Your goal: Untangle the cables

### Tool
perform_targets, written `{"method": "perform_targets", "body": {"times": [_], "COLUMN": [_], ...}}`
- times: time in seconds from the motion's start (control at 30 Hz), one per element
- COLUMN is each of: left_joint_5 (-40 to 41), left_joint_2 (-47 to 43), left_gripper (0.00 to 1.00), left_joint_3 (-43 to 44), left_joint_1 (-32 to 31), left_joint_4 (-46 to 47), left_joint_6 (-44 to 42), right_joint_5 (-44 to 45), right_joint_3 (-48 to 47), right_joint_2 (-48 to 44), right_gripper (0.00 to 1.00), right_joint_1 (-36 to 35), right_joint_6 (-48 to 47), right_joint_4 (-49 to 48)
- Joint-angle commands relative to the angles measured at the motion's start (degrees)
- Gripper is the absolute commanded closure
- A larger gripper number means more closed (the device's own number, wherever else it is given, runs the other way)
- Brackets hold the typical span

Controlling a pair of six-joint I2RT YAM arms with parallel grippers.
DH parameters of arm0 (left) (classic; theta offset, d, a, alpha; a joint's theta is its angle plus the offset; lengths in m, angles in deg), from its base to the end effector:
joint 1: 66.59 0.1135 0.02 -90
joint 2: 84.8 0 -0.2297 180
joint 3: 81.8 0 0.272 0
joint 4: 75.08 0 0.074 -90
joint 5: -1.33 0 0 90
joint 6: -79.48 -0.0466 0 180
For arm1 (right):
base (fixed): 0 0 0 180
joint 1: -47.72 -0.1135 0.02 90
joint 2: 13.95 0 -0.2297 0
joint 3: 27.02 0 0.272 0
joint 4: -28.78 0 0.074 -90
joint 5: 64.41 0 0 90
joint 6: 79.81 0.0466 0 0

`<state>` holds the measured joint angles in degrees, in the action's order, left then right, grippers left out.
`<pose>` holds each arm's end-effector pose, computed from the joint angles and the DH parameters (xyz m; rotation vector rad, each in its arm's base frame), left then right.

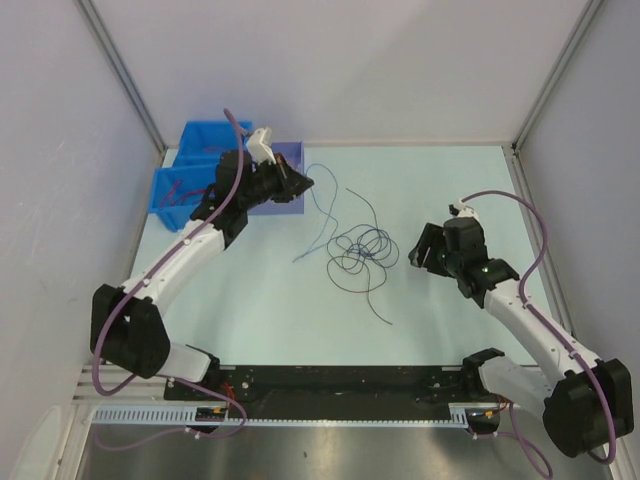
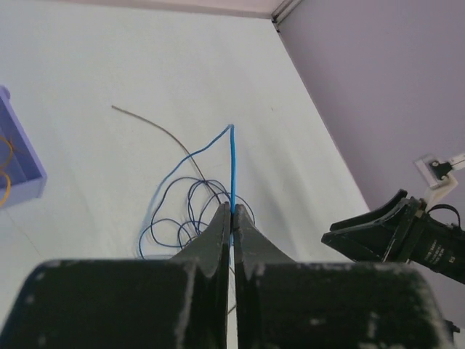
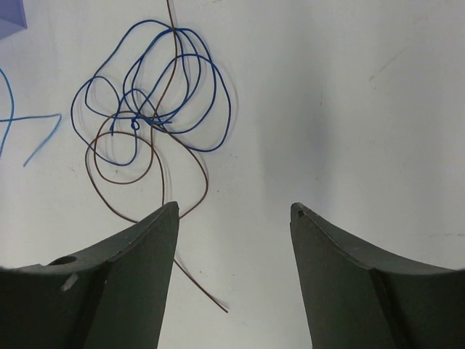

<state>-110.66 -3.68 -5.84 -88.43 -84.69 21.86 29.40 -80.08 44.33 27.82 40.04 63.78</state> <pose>0.3358 -0.1534 0.2861 0.1093 1.9284 -1.0011 0.2475 0.0863 0.2063 0.2348 2.2879 0.3794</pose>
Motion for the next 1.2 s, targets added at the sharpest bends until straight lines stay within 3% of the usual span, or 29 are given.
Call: {"method": "perform_targets", "body": {"times": [0.0,0.27,0.37,0.4,0.43,0.47,0.5,0.63,0.67,0.7,0.77,0.9,1.03,1.07,1.17], "left_joint_5": [6.3,27.8,36.6,48.8,52.5,54.4,51.5,41.1,40.6,40.6,36.9,30.4,12.0,11.1,21.8], "left_joint_2": [-0.7,0.1,2.4,4.0,4.5,4.2,2.0,-8.0,-11.7,-14.9,-21.7,-21.2,-18.0,-16.5,-13.5], "left_gripper": [1.00,1.00,1.00,1.00,1.00,1.00,1.00,1.00,1.00,1.00,1.00,1.00,1.00,1.00,1.00], "left_joint_3": [9.3,21.9,29.1,31.5,35.5,35.2,33.7,18.6,13.5,2.5,-4.7,0.8,4.1,4.9,11.0], "left_joint_1": [-2.1,-2.5,-2.8,-4.1,-4.8,-5.5,-5.9,-5.8,-5.8,-5.7,-5.0,-1.1,5.5,6.3,7.4], "left_joint_4": [-5.7,-14.7,-21.7,-26.6,-33.2,-32.0,-29.0,-13.9,-2.4,6.4,16.2,7.5,9.1,8.5,-1.4], "left_joint_6": [-6.2,-9.5,-4.0,3.8,6.1,5.5,0.7,-2.2,-1.4,-0.2,-0.6,-2.9,-6.4,-7.2,-13.8], "right_joint_5": [-0.9,-4.7,-5.6,-6.0,-6.4,-7.1,-7.3,-8.6,-9.1,-9.3,-10.0,-10.1,-10.0,-10.1,-10.4], "right_joint_3": [1.0,2.9,3.7,4.4,4.5,5.0,5.2,6.6,6.7,6.7,6.7,6.9,7.6,7.6,7.7], "right_joint_2": [-1.9,-2.6,-2.7,-3.0,-3.2,-3.2,-3.3,-3.3,-3.1,-2.9,-3.2,-4.1,-4.1,-3.7,-3.6], "right_gripper": [0.33,0.34,0.35,0.35,0.35,0.36,0.36,0.37,0.37,0.37,0.38,0.38,0.38,0.38,0.38], "right_joint_1": [0.8,1.4,1.5,1.5,1.5,1.5,1.4,1.5,1.6,1.6,1.5,1.6,1.6,1.6,1.6], "right_joint_6": [-1.2,-0.9,-0.6,-0.5,-0.2,-0.1,0.0,0.6,0.6,0.6,0.7,0.9,1.1,1.1,1.3], "right_joint_4": [-1.8,-3.4,-3.9,-4.2,-4.4,-4.7,-4.9,-6.3,-6.7,-6.8,-7.0,-6.6,-7.2,-7.5,-7.5]}}
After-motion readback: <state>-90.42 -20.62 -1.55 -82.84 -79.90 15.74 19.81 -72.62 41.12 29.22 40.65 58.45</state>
